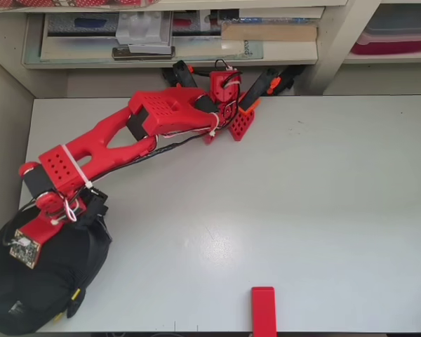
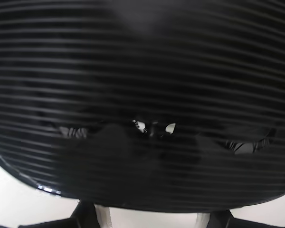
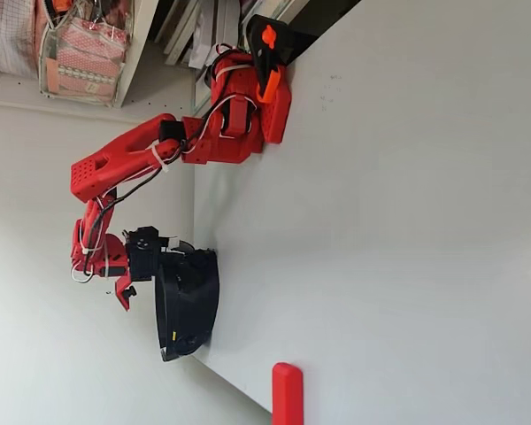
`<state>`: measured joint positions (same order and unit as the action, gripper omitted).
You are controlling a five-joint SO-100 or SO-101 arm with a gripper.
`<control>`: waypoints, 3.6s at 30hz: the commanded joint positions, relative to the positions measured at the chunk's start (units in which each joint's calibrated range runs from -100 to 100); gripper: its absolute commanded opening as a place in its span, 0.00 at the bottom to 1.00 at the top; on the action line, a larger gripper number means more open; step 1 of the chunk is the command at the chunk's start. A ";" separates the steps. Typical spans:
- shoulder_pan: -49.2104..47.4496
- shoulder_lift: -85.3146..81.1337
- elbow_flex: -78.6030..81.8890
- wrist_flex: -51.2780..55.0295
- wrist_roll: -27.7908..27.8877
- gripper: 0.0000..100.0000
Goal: Place Meta Rayban sunglasses on black head mold for quality assessment
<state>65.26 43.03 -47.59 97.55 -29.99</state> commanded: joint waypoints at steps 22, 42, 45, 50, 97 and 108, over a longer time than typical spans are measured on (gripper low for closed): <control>1.75 -6.29 -10.19 2.45 3.87 0.93; -9.63 -50.24 29.30 2.37 9.50 0.93; -14.13 -55.72 33.57 2.28 13.46 0.93; -21.72 -65.51 36.85 2.19 21.58 0.94; -61.95 -142.27 126.11 -36.23 53.37 0.92; -61.60 -142.27 134.58 -42.29 52.67 0.00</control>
<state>3.48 -97.90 86.29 58.19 23.03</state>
